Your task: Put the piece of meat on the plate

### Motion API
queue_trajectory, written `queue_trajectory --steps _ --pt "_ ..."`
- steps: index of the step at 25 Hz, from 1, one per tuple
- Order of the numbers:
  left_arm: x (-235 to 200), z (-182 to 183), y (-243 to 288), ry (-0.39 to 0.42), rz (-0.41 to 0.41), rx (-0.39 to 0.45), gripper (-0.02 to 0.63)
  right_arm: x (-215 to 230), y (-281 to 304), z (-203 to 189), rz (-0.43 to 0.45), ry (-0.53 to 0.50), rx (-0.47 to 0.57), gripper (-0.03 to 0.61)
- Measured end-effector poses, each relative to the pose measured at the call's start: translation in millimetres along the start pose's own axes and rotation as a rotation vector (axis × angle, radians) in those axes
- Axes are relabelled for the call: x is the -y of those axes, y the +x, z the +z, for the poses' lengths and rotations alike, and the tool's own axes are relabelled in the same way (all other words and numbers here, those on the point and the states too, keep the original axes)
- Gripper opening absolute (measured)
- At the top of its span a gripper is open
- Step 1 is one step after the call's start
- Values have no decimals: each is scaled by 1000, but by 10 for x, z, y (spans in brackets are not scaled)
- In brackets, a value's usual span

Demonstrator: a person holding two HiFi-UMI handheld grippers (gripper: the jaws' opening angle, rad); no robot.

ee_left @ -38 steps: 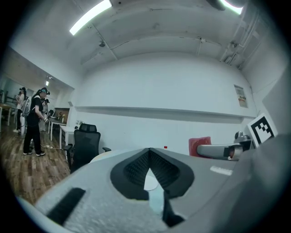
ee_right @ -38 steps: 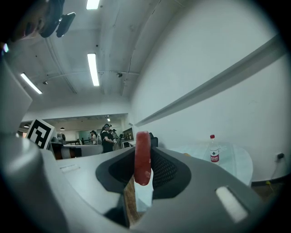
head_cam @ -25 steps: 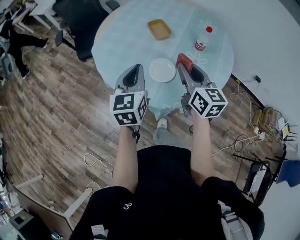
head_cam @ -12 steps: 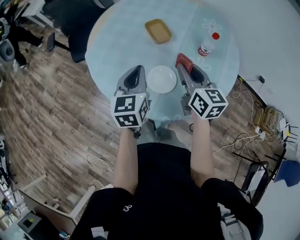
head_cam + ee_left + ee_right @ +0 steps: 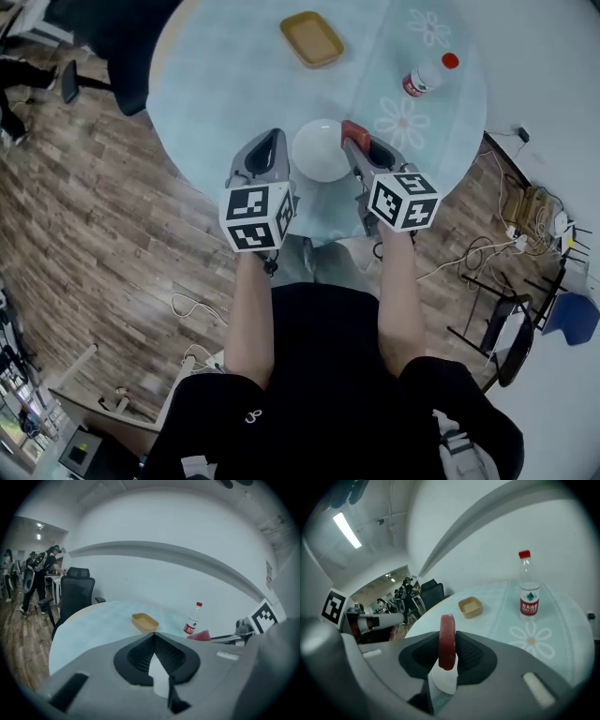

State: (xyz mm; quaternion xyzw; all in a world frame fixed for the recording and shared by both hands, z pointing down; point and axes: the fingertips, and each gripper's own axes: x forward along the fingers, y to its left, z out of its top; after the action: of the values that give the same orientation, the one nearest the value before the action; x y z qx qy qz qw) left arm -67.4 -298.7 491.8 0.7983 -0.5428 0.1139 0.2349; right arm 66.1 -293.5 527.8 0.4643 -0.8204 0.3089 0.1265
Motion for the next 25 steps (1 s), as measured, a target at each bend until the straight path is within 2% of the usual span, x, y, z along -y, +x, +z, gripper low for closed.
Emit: queue_trajectory --steps 6,11,19,21,25 --pt "-207 -310 149 -40 2 -70 -5 20 429 -614 8 61 -195 101" --pt "-399 -369 136 -58 24 -87 -5 -66 698 -858 31 103 -271 101" --pt "-656 -308 51 -76 61 -76 -5 -70 901 -1007 16 166 -297 101" --pt "-669 -302 56 -76 60 -75 -5 0 908 -1001 -14 175 -277 105" --pt "-652 -253 90 -70 47 -72 -5 189 879 -994 -106 168 -258 165"
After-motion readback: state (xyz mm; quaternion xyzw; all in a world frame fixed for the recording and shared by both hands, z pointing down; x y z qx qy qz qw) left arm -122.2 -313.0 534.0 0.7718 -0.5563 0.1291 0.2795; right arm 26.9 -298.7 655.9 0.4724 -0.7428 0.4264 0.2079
